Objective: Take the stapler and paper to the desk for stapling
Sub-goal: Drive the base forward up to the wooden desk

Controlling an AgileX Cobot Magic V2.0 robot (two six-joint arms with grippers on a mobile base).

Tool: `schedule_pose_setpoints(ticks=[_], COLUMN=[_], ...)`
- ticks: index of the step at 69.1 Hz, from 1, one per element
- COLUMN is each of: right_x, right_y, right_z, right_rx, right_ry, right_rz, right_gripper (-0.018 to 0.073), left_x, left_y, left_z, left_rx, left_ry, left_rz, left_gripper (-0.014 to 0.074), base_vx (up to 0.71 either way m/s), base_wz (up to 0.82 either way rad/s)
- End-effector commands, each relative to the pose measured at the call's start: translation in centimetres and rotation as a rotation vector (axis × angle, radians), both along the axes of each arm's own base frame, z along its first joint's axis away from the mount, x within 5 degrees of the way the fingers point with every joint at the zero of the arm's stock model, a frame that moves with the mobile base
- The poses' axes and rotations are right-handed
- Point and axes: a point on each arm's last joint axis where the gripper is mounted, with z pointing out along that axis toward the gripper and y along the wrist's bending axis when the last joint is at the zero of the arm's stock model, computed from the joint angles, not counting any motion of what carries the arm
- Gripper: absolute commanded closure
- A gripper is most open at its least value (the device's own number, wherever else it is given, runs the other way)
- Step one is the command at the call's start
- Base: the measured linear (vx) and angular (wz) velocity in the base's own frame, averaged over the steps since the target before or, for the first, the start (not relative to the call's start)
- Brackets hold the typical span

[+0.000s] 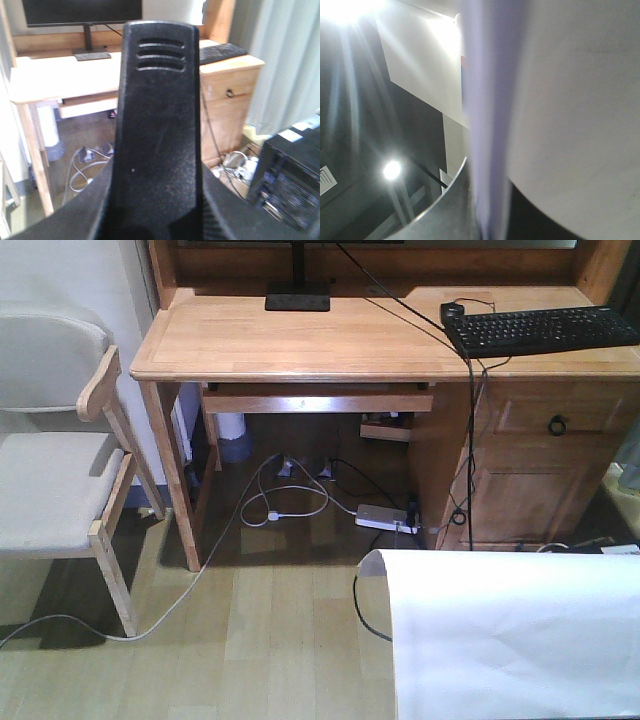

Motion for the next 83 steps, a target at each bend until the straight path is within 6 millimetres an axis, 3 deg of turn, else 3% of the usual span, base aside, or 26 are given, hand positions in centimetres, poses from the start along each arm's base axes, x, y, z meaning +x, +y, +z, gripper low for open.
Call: schedule_pose_setpoints(ticks=[1,83], right_x=[-0.49,-0.49], right_y=[0.01,0.01], right_z=[1.24,1.24], right_rx=[0.015,0.015], right_ry=[-0.072,-0.072], right_rz=[0.017,0.017], right_gripper=[0.0564,0.0564], left_x=[0.03,0.03], left_y=[-0.14,-0.14], left_z=[1.87,1.87], left_rx=[-0.057,-0.057], left_ry=[-0.118,-0.118], left_rz=[-0.016,-0.016], left_gripper=[0.0603,0.0603], base_vx=[0.19,0.15], base_wz=[0.07,0.05])
